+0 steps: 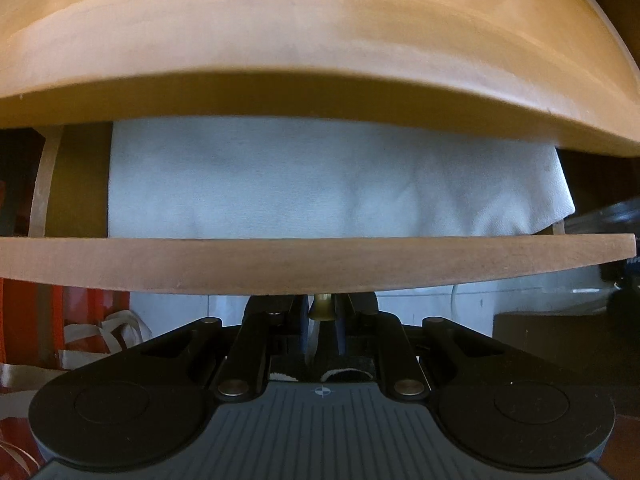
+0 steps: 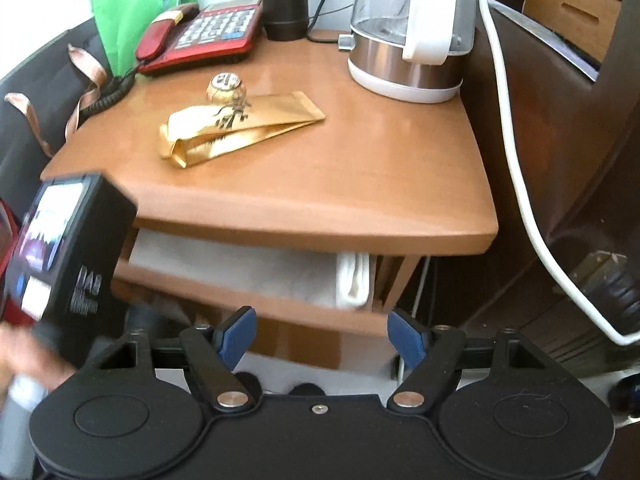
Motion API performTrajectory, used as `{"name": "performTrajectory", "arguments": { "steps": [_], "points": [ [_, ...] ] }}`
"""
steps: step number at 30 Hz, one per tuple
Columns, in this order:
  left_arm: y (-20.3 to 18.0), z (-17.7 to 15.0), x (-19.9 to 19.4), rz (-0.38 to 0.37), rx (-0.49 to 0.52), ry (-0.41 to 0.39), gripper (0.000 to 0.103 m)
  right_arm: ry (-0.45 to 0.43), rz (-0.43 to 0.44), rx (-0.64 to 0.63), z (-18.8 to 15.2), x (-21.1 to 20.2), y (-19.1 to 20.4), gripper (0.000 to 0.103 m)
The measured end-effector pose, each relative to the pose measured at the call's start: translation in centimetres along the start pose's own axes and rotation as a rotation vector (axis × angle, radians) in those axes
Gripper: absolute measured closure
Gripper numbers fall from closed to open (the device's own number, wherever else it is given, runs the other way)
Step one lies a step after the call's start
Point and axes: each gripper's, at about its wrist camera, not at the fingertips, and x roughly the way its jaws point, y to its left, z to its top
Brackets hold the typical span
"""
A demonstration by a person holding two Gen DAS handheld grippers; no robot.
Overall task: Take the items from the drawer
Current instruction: 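Close the left tool on the drawer knob and pull the drawer outward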
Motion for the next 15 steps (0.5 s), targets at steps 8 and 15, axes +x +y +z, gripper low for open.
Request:
{"name": "performTrajectory", "arguments": {
  "steps": [8,15],
  "points": [
    [0.8,0.9,-0.5,-0.017,0.018,0.015,0.090,0.018,0.021,0.042,1.3,1.2,0.1,0.033],
    [0.7,1.0,-0.5,-0.013,0.043,0.043,0.100,0.058,0.033,0.028,0.2,2.0,0.8,0.033]
  ]
}}
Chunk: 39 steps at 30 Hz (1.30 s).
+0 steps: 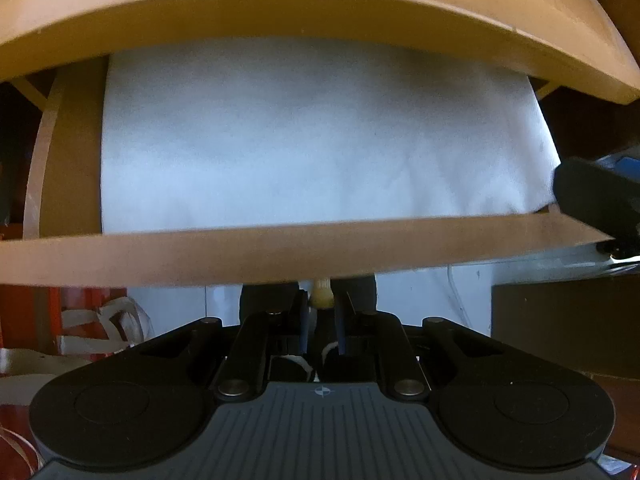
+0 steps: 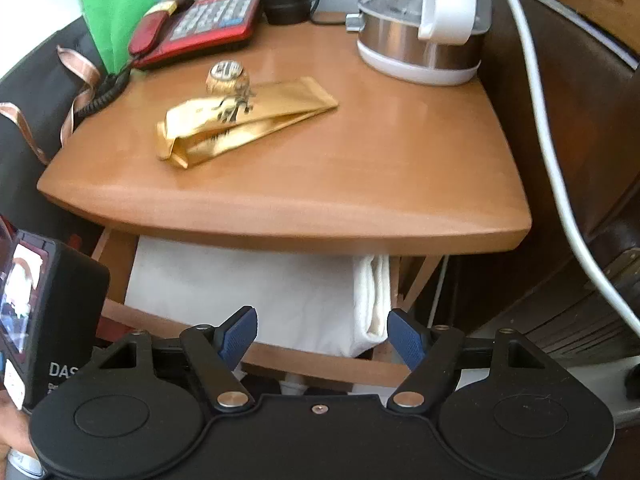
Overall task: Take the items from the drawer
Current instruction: 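Close the left tool on the drawer knob and pull the drawer outward, then keep pulling the drawer open with the left tool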
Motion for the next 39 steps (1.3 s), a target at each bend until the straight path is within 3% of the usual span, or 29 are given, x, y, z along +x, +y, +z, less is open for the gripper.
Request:
{"name": "performTrajectory", "arguments": {
  "steps": [3,10,15,20,23,33,39],
  "points": [
    [0.8,-0.6,1.4,-0.040,-0.035,0.079,0.103,0.000,0.000,-0.006,-0.4,0.1,0.3,0.033],
    [2.1,-1.0,0.4,-0.032,-0.040,0.058,0.103,-0.006,-0.004,-0.004,-0.2,0.0,0.1,0.033],
    [2.1,-0.9,-1.1,-0.069,-0.020,0.018,0.094,-0.012,-0.005,-0.003,0.2,-0.1,0.2,0.033],
    [1.5,-0.6,-2.0,-0.050,-0.011,-0.016,0.074,-0.010,-0.005,-0.013,0.6,0.0,0.5,0.033],
    [1.6,-0.1,-1.4,-0.054,-0.048,-0.017,0.067,-0.006,-0.005,-0.013,0.9,0.2,0.5,0.033],
    [0.7,1.7,-1.2,-0.058,-0.074,-0.027,0.072,-0.003,-0.003,0.001,1.2,0.6,0.4,0.033],
    [0.3,1.8,-0.2,-0.043,-0.077,-0.021,0.089,-0.001,-0.009,0.008,1.4,0.8,0.1,0.033]
  ]
}}
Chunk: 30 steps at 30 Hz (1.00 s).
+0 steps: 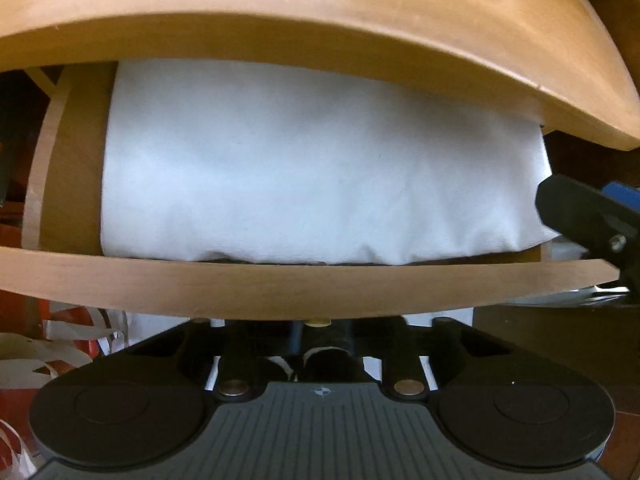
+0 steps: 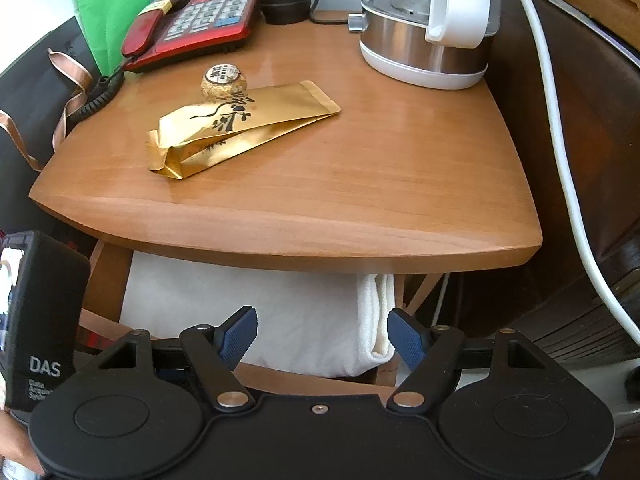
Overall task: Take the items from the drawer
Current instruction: 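Keep pulling the drawer open with the left tool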
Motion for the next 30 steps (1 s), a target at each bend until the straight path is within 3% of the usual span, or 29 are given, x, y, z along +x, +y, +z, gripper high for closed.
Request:
{"name": "performTrajectory", "arguments": {
  "steps": [16,17,20,30],
  "points": [
    [-0.4,-1.5,-0.1,0.021,0.059,-0.008,0.090,0.042,-0.012,0.001,-0.4,1.1,-0.2,0.033],
    [-0.4,-1.7,0.1,0.027,0.063,0.007,0.102,0.047,-0.013,0.001,-0.6,1.2,-0.1,0.033],
    [0.3,-3.0,1.4,-0.008,0.036,0.100,0.103,0.055,-0.012,-0.005,-1.0,1.3,0.1,0.033],
    [1.0,-4.4,-1.0,0.032,0.110,0.031,0.103,0.083,-0.004,0.021,-0.8,2.4,-0.1,0.033]
  ]
}}
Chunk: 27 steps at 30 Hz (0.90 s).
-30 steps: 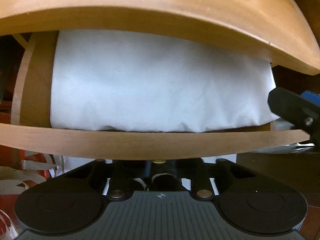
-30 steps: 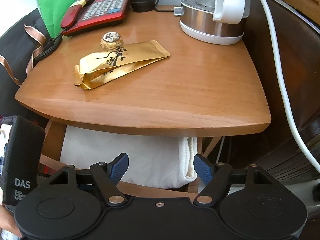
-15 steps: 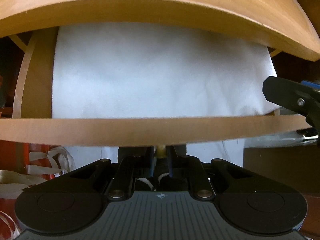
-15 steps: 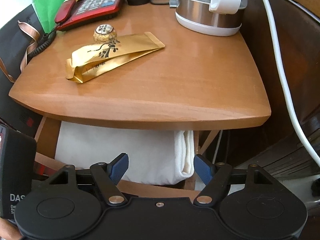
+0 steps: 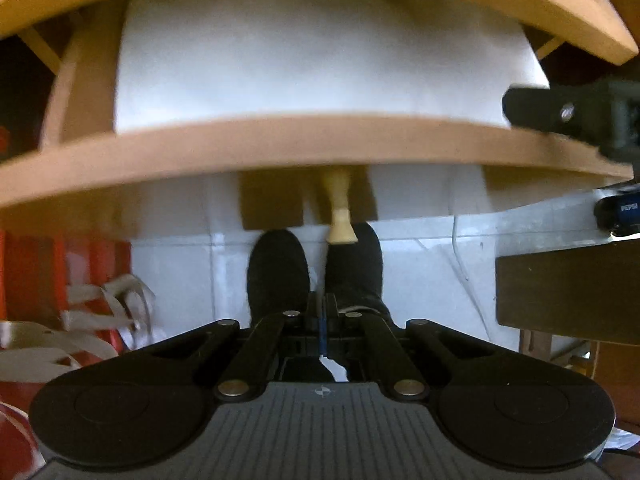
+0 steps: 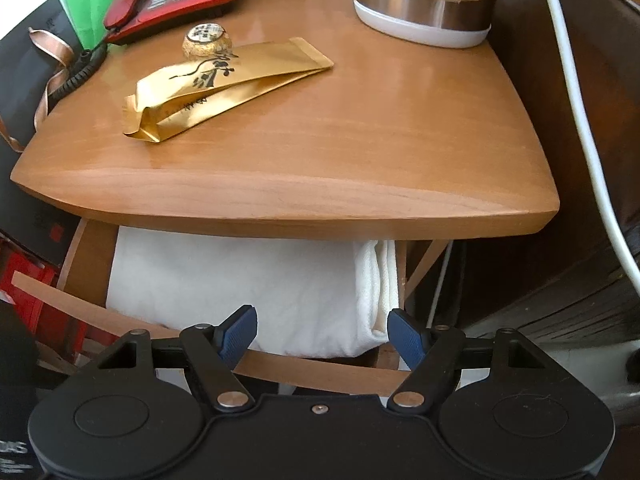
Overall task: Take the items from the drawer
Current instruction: 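Keep pulling the drawer open with the left tool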
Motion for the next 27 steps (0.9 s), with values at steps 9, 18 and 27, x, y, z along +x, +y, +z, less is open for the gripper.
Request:
{"name": "performTrajectory", "arguments": {
  "steps": [9,18,27],
  "points": [
    [1.2,-0.2,-1.0,-0.012,-0.018,-0.002,0.099,0.068,0.015,0.001,1.0,0.5,-0.2,0.037],
    [1.8,0.1,-1.6,-0.031,-0.030,0.008,0.098,0.127,0.031,-0.005,0.6,0.4,0.0,0.038],
    [1.2,0.4,-1.3,-0.045,-0.035,-0.006,0.089,0.131,0.040,-0.006,-0.4,0.0,0.0,0.038]
  ]
}}
